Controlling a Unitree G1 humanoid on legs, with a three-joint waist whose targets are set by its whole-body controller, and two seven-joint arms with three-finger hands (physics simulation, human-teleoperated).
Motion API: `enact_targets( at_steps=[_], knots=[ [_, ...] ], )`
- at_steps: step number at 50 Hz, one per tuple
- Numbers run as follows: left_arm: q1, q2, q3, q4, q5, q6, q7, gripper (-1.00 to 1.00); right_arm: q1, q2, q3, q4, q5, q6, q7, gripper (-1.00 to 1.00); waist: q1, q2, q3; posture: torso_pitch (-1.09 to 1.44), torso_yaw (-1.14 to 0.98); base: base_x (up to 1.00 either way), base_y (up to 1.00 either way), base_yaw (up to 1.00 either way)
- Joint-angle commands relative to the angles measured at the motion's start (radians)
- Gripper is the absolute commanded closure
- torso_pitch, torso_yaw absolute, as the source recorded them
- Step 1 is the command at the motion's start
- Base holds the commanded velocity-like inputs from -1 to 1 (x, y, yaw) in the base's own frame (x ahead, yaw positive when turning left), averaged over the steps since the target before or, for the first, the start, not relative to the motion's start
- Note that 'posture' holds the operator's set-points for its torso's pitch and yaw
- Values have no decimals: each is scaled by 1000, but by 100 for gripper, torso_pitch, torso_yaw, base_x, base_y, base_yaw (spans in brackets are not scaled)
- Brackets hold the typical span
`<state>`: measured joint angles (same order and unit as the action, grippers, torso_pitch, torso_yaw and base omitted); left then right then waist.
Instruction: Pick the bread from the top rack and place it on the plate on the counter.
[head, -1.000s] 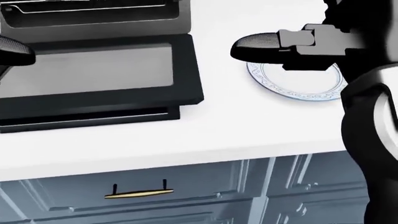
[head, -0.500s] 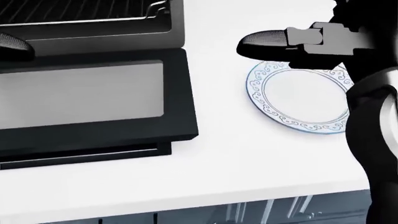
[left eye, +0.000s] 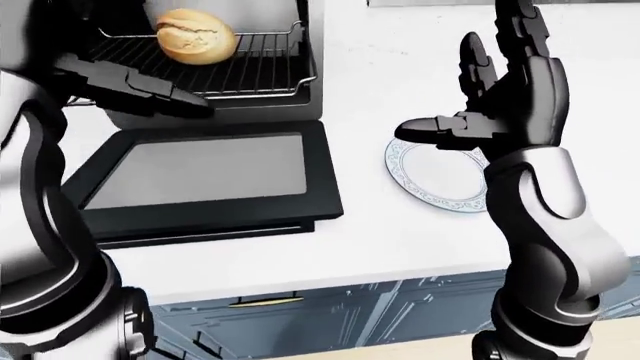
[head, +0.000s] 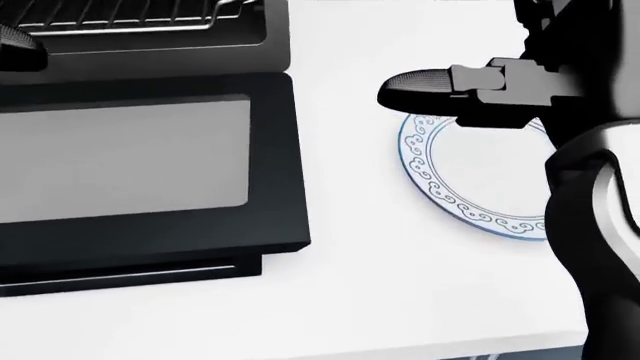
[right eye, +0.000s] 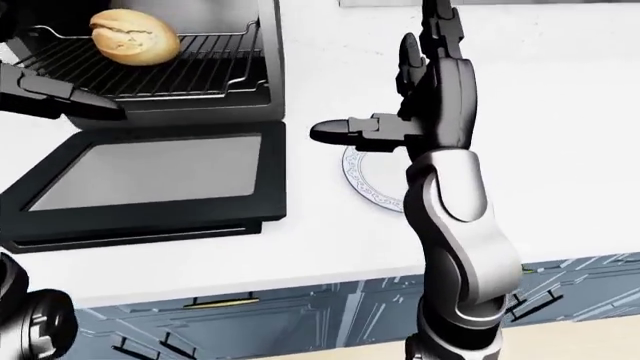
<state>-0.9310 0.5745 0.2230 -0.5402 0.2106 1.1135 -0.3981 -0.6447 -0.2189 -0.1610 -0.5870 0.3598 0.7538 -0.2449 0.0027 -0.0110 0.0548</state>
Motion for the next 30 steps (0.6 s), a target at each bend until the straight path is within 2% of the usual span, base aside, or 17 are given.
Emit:
enact_targets(
  at_steps=[1, 5, 10, 19, 30],
  knots=[
    [-52, 20, 13, 10, 4, -23, 4, -100, -26, -7, -9, -26, -3, -31, 2, -100, -1, 5, -27, 0, 0, 0, 0, 0],
    [-121, 40, 11, 96, -7, -11, 3, -100, -19, -8, -15, -34, 3, -29, 3, -100, 1, 4, -24, 0, 0, 0, 0, 0],
    [-160, 71, 4, 184, -7, -2, -9, -100, -12, -9, -13, -37, 2, -33, 3, -100, 0, 6, -21, 0, 0, 0, 0, 0],
    [-255, 102, -3, 424, -26, -107, -11, -100, -21, -8, -11, -34, 3, -29, 0, -100, -1, 6, -19, 0, 0, 0, 0, 0],
    [-335, 97, -17, 689, -14, -232, 4, -100, 0, -14, -26, -55, 22, -26, -5, -100, 2, 4, -22, 0, 0, 0, 0, 0]
  ],
)
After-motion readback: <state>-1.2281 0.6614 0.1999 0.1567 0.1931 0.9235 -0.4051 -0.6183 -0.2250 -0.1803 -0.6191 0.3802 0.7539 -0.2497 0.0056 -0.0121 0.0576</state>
